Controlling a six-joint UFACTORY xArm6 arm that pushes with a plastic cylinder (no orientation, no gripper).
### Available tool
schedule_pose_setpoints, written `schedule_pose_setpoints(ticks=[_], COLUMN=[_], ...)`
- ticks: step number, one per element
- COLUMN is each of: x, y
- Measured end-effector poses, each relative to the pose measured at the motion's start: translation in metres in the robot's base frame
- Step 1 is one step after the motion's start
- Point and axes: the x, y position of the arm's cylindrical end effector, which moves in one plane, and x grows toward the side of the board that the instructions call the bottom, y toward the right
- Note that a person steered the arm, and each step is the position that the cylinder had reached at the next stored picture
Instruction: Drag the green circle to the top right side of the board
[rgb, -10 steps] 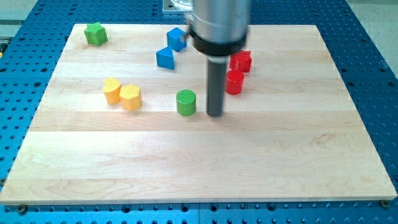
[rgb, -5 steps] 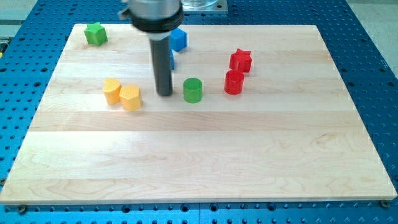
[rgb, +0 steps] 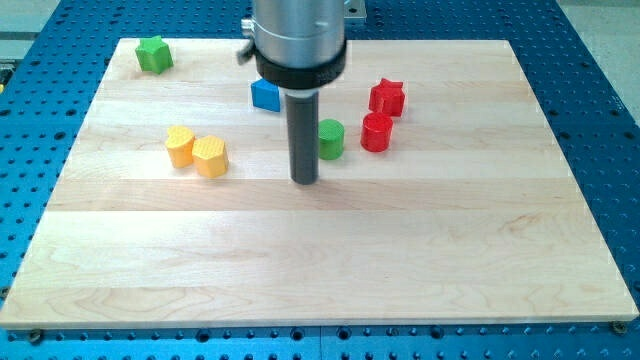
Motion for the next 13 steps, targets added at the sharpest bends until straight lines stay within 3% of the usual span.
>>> schedule_pose_setpoints(ticks=[2, 3, 4, 5, 7, 9, 11, 13], x=[-0.127, -0.140, -0.097, -0.075, -0.149, -0.188, -0.117, -0.186], y=[0.017, 0.029, 0.002, 0.020, 0.068, 0.135, 0.136, 0.173])
